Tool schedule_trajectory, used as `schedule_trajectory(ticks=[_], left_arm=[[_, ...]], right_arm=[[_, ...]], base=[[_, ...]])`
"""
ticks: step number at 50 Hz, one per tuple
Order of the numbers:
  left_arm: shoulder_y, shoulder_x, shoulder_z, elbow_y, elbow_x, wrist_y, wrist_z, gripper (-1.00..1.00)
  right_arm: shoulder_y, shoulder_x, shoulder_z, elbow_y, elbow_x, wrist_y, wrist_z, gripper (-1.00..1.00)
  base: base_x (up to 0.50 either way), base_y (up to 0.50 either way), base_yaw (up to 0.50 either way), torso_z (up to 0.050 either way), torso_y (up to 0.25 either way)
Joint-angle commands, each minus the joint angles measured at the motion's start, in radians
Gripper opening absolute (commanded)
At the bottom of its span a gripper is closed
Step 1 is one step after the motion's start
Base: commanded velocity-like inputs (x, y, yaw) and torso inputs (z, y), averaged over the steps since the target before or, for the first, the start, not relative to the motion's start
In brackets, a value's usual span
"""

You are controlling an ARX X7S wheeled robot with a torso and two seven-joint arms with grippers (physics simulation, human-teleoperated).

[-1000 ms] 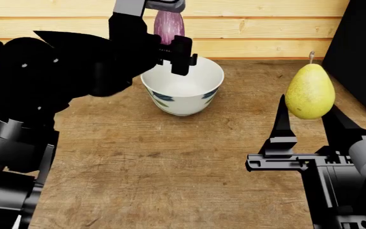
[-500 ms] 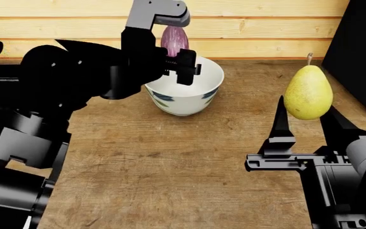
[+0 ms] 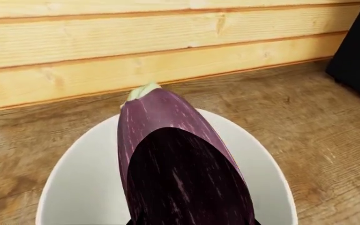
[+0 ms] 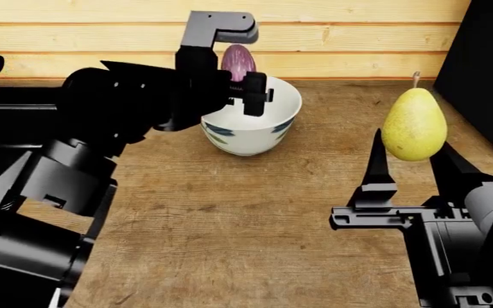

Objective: Pick the pears and eggplants from the sink and place them in one bowl. Place the corn in the other bowl. Then turn off the sink faucet.

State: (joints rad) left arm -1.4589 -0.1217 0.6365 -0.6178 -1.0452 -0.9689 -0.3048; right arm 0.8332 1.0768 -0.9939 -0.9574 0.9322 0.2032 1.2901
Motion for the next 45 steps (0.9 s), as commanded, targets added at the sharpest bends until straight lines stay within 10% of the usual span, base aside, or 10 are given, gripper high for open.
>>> schedule_trajectory(ticks=[1, 18, 19, 45], left_arm=[[-0.004, 0.016, 0.015, -0.054, 0.012, 0.029, 0.017, -1.00], [0.003, 0.016, 0.024, -0.056, 0.006, 0.033, 0.009, -1.00], [0.003, 0.015, 0.024, -0.052, 0.006, 0.034, 0.007, 1.00], [0.018, -0.015, 0.021, 0.031, -0.013, 0.042, -0.031, 1.00]], right_arm=[[0.000, 0.000, 0.006, 0.002, -0.003, 0.007, -0.002, -1.00], [-0.006, 0.006, 0.009, 0.002, -0.004, -0.001, -0.001, -1.00], [-0.006, 0.006, 0.009, 0.002, -0.003, 0.000, -0.001, -1.00], [-0.012, 0.004, 0.010, 0.012, -0.005, -0.007, -0.009, -1.00]], base=[[0.00, 0.00, 0.00, 0.000, 0.000], [0.00, 0.00, 0.00, 0.000, 0.001], [0.00, 0.00, 0.00, 0.000, 0.000], [0.00, 0.00, 0.00, 0.000, 0.000]])
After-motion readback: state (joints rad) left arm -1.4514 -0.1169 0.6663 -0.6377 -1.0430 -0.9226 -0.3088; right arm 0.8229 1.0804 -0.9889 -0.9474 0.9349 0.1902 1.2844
